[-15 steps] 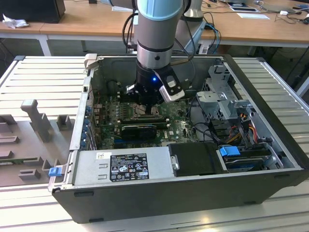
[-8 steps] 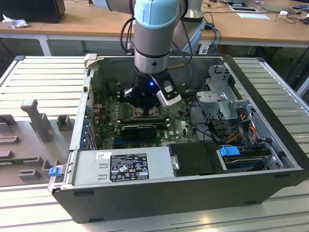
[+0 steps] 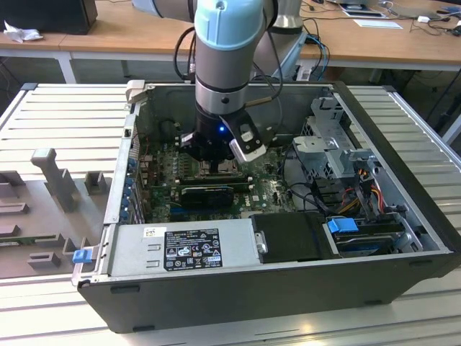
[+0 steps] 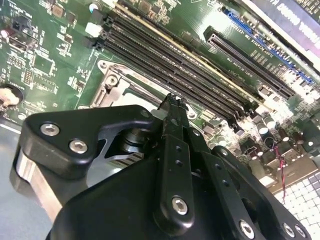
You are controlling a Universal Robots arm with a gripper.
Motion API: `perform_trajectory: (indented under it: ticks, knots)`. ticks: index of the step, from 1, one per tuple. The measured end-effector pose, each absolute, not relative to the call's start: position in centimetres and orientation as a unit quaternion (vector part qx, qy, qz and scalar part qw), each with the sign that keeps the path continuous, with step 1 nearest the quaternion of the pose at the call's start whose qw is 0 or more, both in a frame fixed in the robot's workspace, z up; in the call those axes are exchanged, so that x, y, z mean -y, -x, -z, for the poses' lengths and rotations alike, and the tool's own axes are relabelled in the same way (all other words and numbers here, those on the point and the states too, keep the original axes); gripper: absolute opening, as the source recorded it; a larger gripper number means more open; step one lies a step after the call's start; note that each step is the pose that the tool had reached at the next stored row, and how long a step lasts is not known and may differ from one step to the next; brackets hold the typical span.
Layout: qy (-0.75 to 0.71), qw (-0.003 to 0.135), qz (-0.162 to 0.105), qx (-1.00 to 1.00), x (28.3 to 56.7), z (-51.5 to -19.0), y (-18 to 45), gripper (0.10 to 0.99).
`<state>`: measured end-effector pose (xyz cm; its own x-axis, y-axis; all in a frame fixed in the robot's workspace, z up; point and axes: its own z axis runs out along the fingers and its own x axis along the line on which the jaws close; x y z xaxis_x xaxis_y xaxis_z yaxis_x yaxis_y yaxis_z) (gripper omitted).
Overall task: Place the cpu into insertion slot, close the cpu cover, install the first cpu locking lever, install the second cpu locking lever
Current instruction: 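Install the second cpu locking lever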
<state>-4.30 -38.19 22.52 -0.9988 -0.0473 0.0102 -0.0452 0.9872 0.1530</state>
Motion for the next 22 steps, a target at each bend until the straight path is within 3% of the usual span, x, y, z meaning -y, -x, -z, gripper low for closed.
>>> perform_trajectory:
  ticks: [22]
  knots:
    - [-0.039,0.007,0.109,0.993,39.1,-20.9,6.8,0.106]
